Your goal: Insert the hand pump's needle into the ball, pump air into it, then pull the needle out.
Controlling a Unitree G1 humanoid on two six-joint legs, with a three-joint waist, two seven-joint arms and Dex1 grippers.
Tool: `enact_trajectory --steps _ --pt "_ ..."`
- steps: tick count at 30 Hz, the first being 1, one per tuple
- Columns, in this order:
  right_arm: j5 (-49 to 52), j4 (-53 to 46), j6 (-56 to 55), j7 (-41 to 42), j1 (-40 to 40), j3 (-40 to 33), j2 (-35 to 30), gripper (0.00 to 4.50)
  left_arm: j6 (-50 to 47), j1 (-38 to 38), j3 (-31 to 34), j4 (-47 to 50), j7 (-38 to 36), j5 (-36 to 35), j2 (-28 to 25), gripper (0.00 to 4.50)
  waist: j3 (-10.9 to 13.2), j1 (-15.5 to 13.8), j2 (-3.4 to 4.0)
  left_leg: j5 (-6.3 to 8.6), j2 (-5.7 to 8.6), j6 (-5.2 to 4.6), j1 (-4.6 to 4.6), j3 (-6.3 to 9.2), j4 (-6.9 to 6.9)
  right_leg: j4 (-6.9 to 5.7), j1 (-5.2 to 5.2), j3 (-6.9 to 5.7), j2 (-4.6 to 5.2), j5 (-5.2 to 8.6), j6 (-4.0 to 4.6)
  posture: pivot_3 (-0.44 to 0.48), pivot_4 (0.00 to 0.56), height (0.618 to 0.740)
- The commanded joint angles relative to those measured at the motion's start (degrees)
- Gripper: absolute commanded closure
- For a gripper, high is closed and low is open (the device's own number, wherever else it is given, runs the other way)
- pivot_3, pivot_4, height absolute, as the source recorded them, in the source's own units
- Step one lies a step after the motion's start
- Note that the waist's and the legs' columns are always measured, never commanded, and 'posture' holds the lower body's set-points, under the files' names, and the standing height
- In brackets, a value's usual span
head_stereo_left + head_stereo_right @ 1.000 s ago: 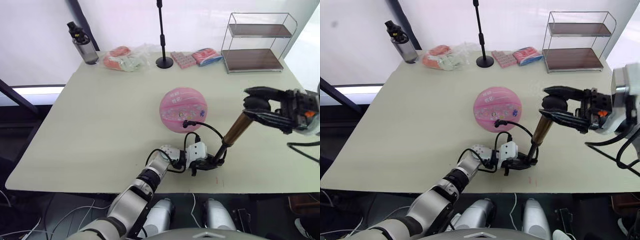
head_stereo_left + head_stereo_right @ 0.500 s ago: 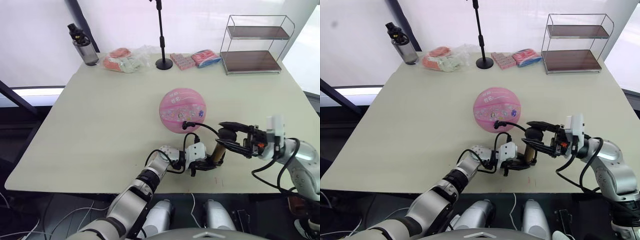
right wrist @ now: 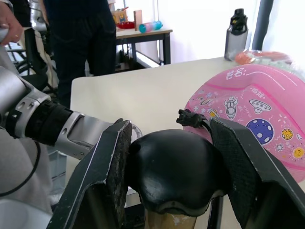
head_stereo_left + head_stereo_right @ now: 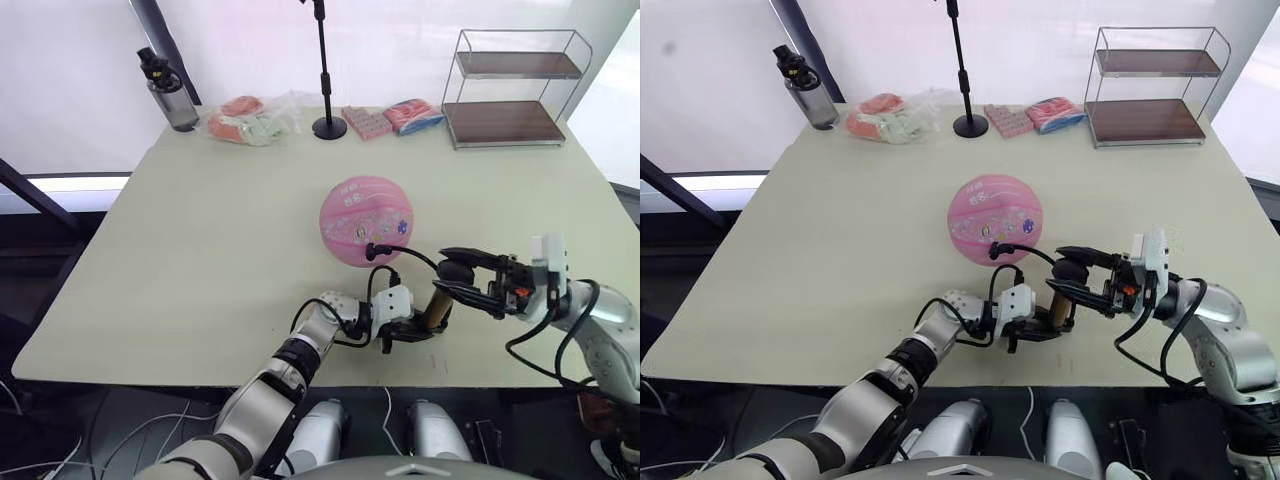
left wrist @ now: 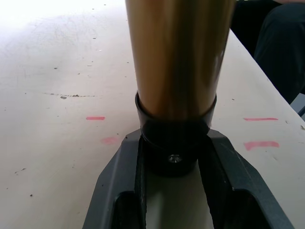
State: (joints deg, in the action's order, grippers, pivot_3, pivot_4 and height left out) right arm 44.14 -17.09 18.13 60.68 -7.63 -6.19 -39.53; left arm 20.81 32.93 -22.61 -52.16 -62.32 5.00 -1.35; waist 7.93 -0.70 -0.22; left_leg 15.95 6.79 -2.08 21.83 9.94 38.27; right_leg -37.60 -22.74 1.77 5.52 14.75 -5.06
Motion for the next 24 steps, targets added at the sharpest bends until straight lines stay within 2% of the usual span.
enact_trajectory --steps 1,9,17,19,24 --pt "10.60 -6.38 6.24 -3.01 -5.52 -7.56 -3.08 2.40 -1.37 -1.87 -0.75 -3.24 -0.21 1.49 -0.72 3.41 0.08 -0.15 -0.01 0.00 0.00 0.00 0.02 -0.01 0.00 0.00 -0.02 0.00 0.02 0.00 0.00 0.000 0.150 0.736" --pt "19.21 -6.22 14.74 -3.82 -13.33 -14.86 -10.55 2.40 -1.49 -1.82 -0.58 -3.40 0.11 1.21 -0.47 3.41 0.18 -0.19 -0.05 0.01 0.02 -0.02 0.11 0.10 -0.01 0.13 0.00 -0.14 0.07 0.00 0.00 0.000 0.150 0.736" --pt "22.51 -5.52 19.14 -5.30 -18.52 -16.89 -13.96 2.40 -1.51 -1.72 -0.59 -3.53 0.32 1.18 -0.32 3.41 0.24 -0.21 -0.08 0.01 0.04 -0.02 0.14 0.08 0.00 0.12 -0.02 -0.16 0.28 0.00 -0.01 0.000 0.150 0.736" --pt "22.40 -5.84 19.69 -5.66 -18.51 -16.83 -13.73 2.40 -1.53 -1.78 -0.58 -3.48 0.31 1.17 -0.27 3.41 0.25 -0.22 -0.10 0.01 0.05 -0.03 0.16 0.07 0.00 0.12 -0.04 -0.17 0.30 0.00 -0.01 0.000 0.150 0.736" --pt "19.85 -8.46 19.68 -5.88 -12.74 -14.75 -11.68 2.40 -1.40 -2.04 -0.65 -3.17 0.14 1.19 -0.35 3.41 0.23 -0.27 -0.14 0.01 0.05 -0.03 0.16 0.08 -0.01 0.14 -0.04 -0.17 0.35 0.00 -0.01 0.000 0.150 0.736"
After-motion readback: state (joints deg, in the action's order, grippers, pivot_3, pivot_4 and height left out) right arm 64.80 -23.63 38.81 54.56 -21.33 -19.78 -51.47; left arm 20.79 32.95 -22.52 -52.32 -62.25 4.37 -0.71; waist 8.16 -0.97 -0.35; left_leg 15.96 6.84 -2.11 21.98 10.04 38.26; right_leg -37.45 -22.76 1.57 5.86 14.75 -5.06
